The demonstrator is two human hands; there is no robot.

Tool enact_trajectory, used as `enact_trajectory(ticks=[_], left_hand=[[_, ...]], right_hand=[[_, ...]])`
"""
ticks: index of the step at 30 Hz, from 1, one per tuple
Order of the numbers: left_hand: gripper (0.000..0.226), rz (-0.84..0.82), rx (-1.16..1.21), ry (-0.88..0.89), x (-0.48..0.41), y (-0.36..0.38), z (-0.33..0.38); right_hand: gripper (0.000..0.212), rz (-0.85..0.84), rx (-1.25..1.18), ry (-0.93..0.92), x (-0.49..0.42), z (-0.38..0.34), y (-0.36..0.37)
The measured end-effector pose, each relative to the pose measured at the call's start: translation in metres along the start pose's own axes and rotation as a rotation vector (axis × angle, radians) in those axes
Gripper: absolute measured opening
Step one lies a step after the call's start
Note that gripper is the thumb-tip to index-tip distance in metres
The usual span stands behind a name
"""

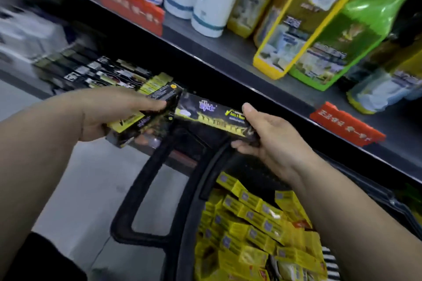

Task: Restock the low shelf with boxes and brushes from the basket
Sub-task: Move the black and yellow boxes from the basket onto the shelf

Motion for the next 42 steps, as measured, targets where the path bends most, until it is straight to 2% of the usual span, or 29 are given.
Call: enact_trajectory(ticks=[2,4,8,11,15,18,24,26,30,34,36,38,42], left_hand=[[0.035,0.092,-0.022,-0.024,-0.005,-0.02,-0.005],[0.052,0.173,-0.168,-0.018,-0.018,-0.039,-0.013],[0.066,0.257,-0.417,-0.007,-0.041,-0.054,-0.018],[0.068,0.24,-0.423,0.002,-0.055,-0.058,-0.022],[0.061,0.277,-0.414,0.002,-0.07,-0.069,-0.028],[0.063,0.286,-0.312,-0.023,-0.078,-0.073,-0.03],[0.052,0.249,-0.254,0.082,-0.09,-0.053,-0.022],[0.059,0.212,-0.206,0.095,-0.089,-0.043,-0.019],[0.063,0.198,-0.162,0.083,-0.089,-0.035,-0.02],[0.061,0.212,-0.221,0.089,-0.091,-0.035,-0.019],[0.06,0.204,-0.248,0.094,-0.094,-0.033,-0.018],[0.06,0.196,-0.268,0.103,-0.096,-0.03,-0.016],[0.058,0.2,-0.297,0.116,-0.101,-0.026,-0.015]], right_hand=[[0.034,-0.027,0.039,0.002,-0.02,-0.011,0.021],[0.03,-0.026,0.186,-0.041,-0.042,-0.02,0.039],[0.039,0.073,0.517,-0.16,-0.092,-0.032,0.067],[0.031,0.053,0.74,-0.226,-0.13,-0.029,0.09],[0.037,-0.111,1.006,-0.228,-0.162,-0.011,0.118],[0.039,-0.179,1.11,-0.219,-0.172,0.003,0.13],[0.03,0.043,1.052,-0.214,-0.206,-0.005,0.112],[0.027,0.082,0.991,-0.188,-0.218,-0.006,0.106],[0.028,0.083,0.964,-0.219,-0.236,-0.001,0.104],[0.037,0.14,0.883,-0.238,-0.251,-0.006,0.105],[0.033,0.131,0.92,-0.235,-0.26,-0.004,0.106],[0.027,0.093,0.964,-0.194,-0.266,0.005,0.11],[0.032,0.079,0.935,-0.107,-0.275,0.023,0.114]])
Point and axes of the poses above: each hand's wrist, its own x-axis away from the middle knuckle, its own y-axis out of the palm, z = x × y, the point moved 4 cm from there along -x, towards the middle knuckle, and after that the axes turned 4 degrees about z, right-handed, at the moved point
